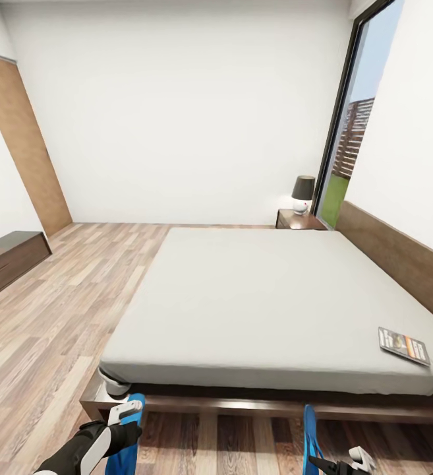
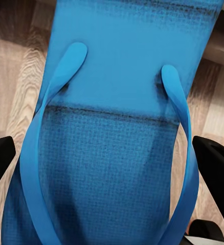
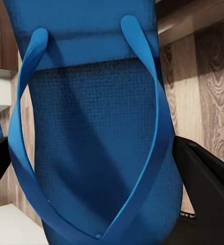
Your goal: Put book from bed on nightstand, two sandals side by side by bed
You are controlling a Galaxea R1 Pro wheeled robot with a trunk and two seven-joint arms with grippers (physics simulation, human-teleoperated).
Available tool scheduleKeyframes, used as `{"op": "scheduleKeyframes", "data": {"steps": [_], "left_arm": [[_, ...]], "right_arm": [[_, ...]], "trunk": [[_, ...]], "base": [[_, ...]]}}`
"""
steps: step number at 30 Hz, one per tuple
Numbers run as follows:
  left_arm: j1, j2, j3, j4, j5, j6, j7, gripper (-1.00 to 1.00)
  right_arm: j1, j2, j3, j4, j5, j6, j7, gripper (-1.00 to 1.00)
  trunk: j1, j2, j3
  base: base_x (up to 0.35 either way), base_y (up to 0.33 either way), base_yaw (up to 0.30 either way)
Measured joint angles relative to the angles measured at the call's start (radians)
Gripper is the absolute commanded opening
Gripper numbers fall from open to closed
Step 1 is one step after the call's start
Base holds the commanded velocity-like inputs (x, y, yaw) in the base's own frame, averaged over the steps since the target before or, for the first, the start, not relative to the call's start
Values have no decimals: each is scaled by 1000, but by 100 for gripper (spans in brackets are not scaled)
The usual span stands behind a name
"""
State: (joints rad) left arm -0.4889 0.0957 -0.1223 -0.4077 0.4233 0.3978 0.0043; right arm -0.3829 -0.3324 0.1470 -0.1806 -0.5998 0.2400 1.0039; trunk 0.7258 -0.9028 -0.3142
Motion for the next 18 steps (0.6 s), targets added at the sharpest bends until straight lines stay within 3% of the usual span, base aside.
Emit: {"op": "scheduleKeyframes", "data": {"steps": [18], "left_arm": [[0,-8,0,1,0,0,0,-100]], "right_arm": [[0,0,-1,22,0,-1,-4,-100]], "trunk": [[69,-126,-57]], "base": [[0,0,0]]}}
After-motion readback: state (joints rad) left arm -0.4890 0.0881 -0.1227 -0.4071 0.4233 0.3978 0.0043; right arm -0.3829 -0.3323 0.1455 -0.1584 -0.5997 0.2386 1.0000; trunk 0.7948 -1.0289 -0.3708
